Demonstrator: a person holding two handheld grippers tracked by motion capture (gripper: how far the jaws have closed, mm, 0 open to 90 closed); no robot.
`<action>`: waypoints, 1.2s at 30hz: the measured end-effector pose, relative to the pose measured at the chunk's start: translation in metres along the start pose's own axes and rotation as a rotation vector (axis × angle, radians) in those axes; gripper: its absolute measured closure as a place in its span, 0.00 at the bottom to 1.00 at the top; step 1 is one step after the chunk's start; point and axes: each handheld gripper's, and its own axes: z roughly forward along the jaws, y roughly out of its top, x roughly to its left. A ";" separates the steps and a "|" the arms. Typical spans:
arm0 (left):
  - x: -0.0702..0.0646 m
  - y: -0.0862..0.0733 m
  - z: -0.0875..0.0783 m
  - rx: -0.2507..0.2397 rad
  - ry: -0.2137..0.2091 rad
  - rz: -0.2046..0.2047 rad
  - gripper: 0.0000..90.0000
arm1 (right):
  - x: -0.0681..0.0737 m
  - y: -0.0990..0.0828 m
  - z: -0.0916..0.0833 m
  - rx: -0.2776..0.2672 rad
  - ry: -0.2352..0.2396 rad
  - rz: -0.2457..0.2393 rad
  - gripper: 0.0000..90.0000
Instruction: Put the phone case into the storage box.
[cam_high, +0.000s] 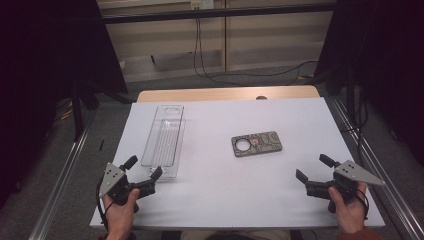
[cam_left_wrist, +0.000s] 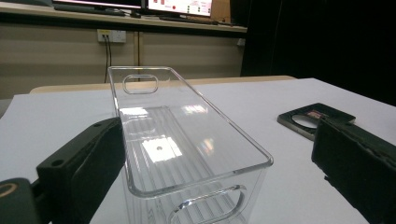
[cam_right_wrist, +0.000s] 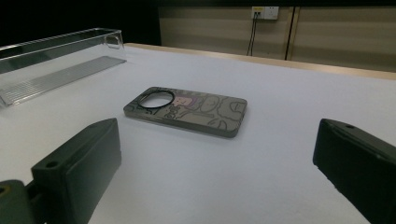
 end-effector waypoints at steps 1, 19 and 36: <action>0.000 0.000 0.000 0.001 -0.003 -0.001 0.03 | 0.000 0.000 0.001 0.003 0.003 0.008 0.01; 0.000 0.001 -0.002 -0.012 0.019 -0.013 0.04 | 0.000 0.001 0.008 0.092 0.091 0.036 0.03; 0.001 0.001 -0.006 -0.003 0.003 -0.003 0.04 | 0.012 0.013 0.026 0.239 0.205 0.006 0.04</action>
